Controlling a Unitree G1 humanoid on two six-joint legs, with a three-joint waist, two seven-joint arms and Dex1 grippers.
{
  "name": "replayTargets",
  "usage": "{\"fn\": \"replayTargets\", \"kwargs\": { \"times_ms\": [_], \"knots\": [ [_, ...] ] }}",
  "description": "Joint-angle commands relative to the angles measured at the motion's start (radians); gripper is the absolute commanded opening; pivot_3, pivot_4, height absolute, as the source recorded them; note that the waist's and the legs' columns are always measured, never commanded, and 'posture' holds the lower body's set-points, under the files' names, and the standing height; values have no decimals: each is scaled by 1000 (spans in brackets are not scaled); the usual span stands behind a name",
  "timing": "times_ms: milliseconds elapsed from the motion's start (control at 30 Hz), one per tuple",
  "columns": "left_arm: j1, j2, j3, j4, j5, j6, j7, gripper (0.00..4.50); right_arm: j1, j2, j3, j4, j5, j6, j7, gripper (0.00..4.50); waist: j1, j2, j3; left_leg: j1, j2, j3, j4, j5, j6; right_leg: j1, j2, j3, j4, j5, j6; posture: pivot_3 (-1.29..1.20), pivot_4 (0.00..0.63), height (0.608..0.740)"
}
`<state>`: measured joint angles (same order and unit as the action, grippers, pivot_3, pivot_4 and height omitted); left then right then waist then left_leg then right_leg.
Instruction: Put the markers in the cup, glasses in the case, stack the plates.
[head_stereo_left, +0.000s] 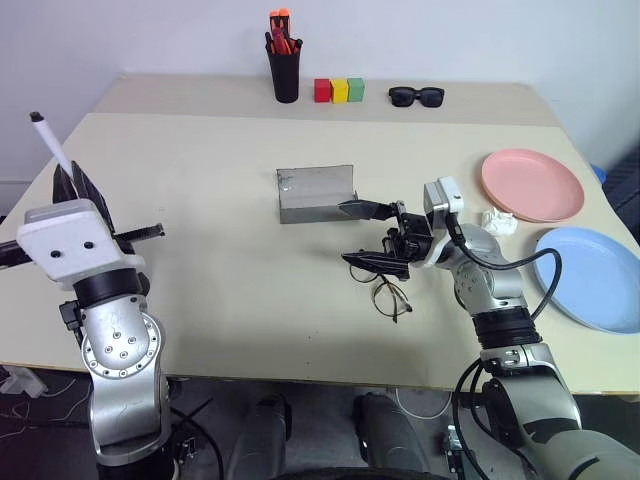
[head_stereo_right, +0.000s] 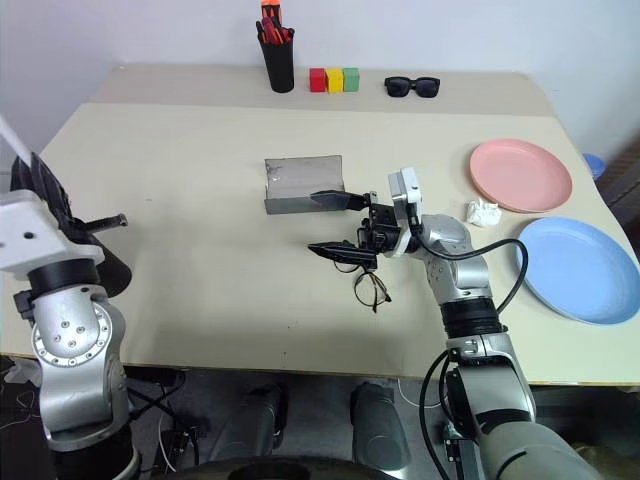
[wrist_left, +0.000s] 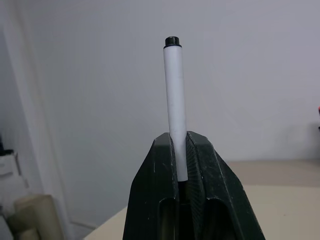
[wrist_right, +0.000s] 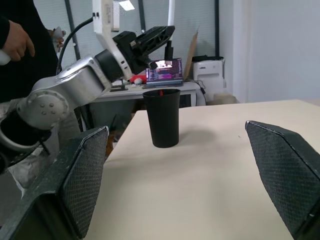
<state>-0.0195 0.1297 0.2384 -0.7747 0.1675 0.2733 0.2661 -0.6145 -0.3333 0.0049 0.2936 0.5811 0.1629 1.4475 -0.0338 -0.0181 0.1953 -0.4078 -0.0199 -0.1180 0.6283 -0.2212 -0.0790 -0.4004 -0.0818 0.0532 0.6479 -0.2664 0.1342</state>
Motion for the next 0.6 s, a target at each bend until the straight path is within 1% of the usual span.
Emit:
{"fn": "replayTargets", "kwargs": {
  "times_ms": [33, 133, 233, 367, 600],
  "knots": [
    [47, -12, 38, -52, 26, -51, 0, 41, -22, 0, -8, -37, 2, -15, -1, 4500, -2, 0, 0, 0, 0, 0, 0, 0, 0, 0, 0, 0, 0, 0, 0, 0, 150, 740],
    [100, -35, 67, -21, 30, -99, 11, 41, -19, 8, -4, -27, -7, -26, -1, 4500, -7, 0, 0, 0, 0, 0, 0, 0, 0, 0, 0, 0, 0, 0, 0, 0, 150, 740],
    [115, -56, 113, 57, 25, -151, 41, 41, -16, 15, -3, -14, -12, -37, 4, 4500, -6, 0, 0, 0, 0, 0, 0, 0, 0, 0, 0, 0, 0, 0, 0, 0, 150, 740],
    [90, -62, 167, 150, 22, -210, 80, 41, -7, 12, -12, 31, -18, -73, 32, 4500, -5, 0, 0, 0, 0, 0, 0, 0, 0, 1, 0, 0, 0, 0, 0, 0, 150, 740],
    [75, -69, 179, 216, 27, -245, 93, 41, 6, 4, -25, 89, -24, -130, 71, 4500, -5, 0, 0, 1, 0, 0, 0, 0, 0, 1, 0, 0, 0, 0, 0, 0, 150, 740]
  ]
}}
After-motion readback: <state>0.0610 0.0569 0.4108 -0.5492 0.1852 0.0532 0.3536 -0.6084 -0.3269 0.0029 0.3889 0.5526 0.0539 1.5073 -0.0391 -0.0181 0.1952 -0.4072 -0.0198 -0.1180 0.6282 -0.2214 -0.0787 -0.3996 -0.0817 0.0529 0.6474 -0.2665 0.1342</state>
